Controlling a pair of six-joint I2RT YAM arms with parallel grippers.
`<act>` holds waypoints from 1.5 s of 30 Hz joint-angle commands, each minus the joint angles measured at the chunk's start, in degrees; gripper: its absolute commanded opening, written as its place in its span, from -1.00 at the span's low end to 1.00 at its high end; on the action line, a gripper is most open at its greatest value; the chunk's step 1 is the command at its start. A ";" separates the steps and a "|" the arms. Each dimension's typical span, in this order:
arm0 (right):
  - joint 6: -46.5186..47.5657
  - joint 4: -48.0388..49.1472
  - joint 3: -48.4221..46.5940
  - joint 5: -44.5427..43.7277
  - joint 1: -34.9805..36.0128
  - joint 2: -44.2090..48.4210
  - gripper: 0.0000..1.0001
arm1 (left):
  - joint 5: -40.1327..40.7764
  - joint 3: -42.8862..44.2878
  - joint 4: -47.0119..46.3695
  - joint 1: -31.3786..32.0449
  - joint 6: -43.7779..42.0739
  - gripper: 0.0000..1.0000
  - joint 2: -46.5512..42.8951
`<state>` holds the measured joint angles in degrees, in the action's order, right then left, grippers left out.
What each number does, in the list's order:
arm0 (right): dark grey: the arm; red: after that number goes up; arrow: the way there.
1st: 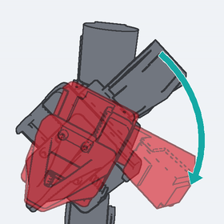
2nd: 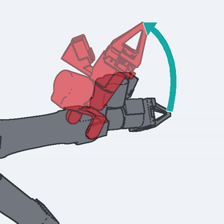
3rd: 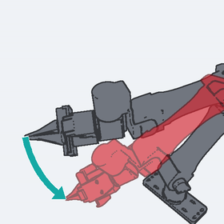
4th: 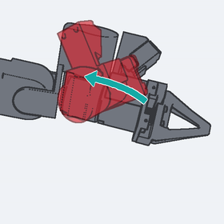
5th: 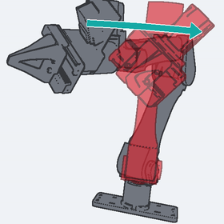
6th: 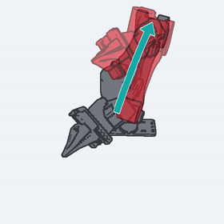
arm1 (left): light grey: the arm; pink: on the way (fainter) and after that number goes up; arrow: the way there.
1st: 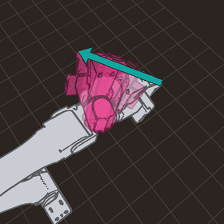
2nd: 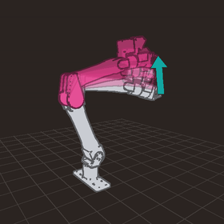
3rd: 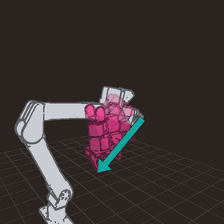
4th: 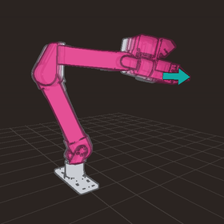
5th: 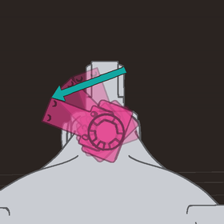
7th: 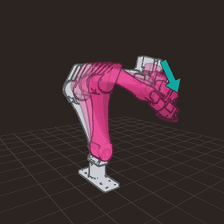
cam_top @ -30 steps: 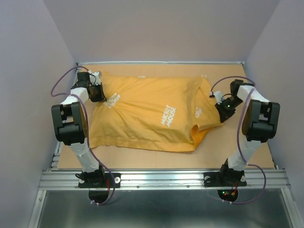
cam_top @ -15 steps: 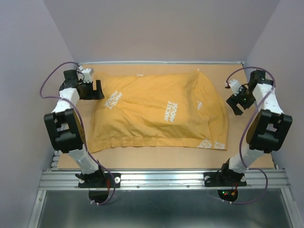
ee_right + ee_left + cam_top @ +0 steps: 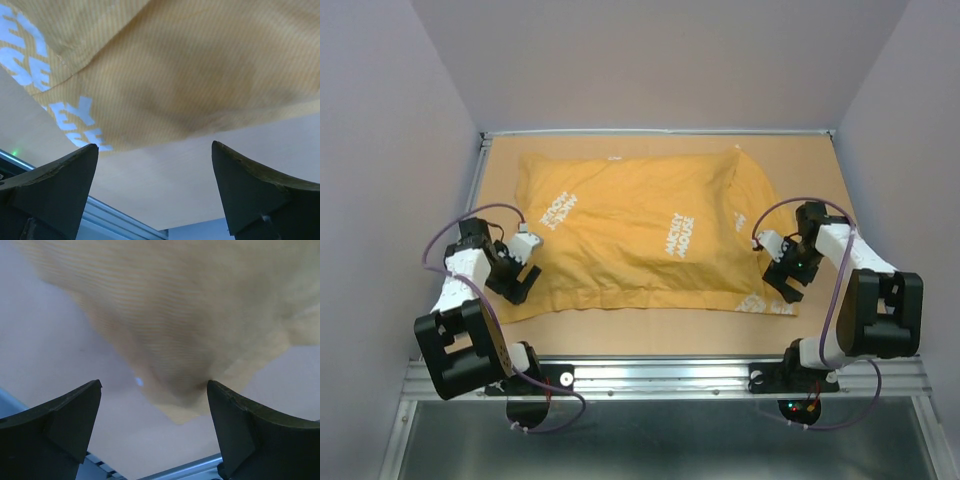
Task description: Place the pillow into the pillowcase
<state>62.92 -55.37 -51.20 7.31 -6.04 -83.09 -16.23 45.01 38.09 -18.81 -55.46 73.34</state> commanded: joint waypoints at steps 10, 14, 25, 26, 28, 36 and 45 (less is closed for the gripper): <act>-5.52 14.41 12.79 -3.79 5.96 3.55 0.65 | 4.10 -10.74 -11.09 0.26 -3.35 0.67 -0.23; -7.01 15.74 14.02 -3.53 5.96 5.04 -0.17 | -0.19 -8.19 -9.19 0.18 -1.32 -0.04 0.31; -18.68 14.68 -9.21 1.99 2.63 12.34 -0.99 | -12.59 12.98 -0.46 -1.76 5.95 -1.00 -10.41; -20.01 14.77 -12.31 3.14 1.48 10.68 -0.99 | -13.64 14.73 -0.99 -1.93 7.55 -1.00 -10.32; -22.47 14.77 -18.99 6.20 -0.80 9.01 -0.99 | -14.62 20.09 -3.18 -2.63 10.62 -1.00 -9.80; -32.23 16.26 -47.20 9.30 -6.35 5.30 -0.99 | -16.65 38.54 -14.34 -7.90 29.51 -1.00 -11.11; -39.80 24.87 -59.10 5.17 -6.35 9.88 -0.99 | -11.02 44.98 -29.55 -9.05 42.89 -1.00 -19.90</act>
<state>26.59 -40.51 -105.30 19.73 -10.17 -76.53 -33.10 85.47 22.37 -26.22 -18.61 57.04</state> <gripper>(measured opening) 0.035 0.040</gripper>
